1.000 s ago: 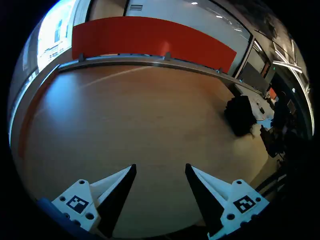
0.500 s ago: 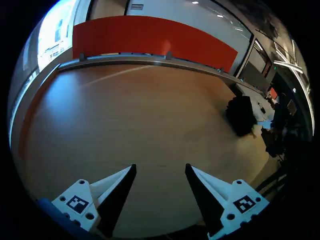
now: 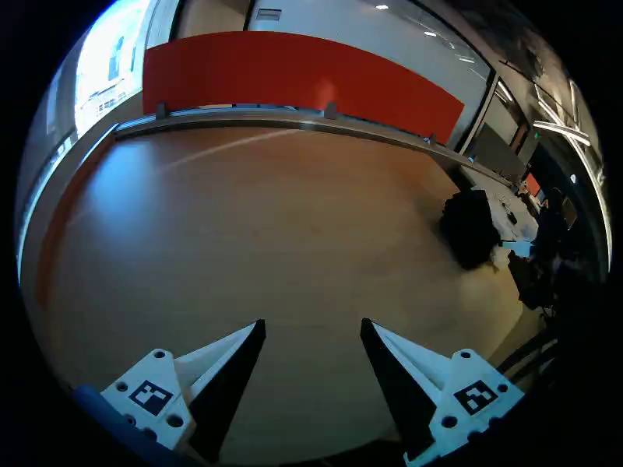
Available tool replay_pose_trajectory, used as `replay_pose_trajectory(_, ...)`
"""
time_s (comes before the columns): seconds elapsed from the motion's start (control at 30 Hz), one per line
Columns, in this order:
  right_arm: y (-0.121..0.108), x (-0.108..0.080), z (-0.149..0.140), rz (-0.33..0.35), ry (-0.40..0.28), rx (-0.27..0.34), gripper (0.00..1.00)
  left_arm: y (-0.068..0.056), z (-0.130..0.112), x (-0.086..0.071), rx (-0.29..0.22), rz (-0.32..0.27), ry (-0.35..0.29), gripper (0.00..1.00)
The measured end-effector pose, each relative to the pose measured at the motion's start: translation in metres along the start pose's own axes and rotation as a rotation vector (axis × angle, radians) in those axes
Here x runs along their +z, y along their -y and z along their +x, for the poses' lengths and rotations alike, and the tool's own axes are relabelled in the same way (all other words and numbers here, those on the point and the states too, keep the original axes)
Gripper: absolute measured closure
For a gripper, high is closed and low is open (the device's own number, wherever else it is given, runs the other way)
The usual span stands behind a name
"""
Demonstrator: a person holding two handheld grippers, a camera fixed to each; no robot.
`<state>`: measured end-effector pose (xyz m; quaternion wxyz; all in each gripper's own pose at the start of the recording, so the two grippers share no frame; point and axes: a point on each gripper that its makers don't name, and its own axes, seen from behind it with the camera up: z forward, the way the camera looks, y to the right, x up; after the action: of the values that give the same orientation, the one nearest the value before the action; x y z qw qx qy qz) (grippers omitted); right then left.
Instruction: Fold towel
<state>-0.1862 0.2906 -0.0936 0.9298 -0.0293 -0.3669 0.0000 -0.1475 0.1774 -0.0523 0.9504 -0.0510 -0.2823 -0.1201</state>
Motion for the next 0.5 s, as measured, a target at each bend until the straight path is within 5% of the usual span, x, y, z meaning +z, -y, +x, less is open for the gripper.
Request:
replay_pose_trajectory(0.17,0.001,-0.007,0.005,0.001,-0.018,-0.003,0.39,0.000,0.002,0.000,0.001,-0.003,-0.004,0.10)
replay_pose_trajectory(0.4,0.011,-0.016,0.016,0.020,-0.047,-0.005,0.12,-0.001,0.004,-0.001,-0.003,-0.009,-0.013,0.10)
replay_pose_trajectory(0.5,0.013,-0.019,0.021,0.017,-0.059,-0.011,0.10,-0.001,0.005,-0.003,-0.003,-0.011,-0.018,0.10)
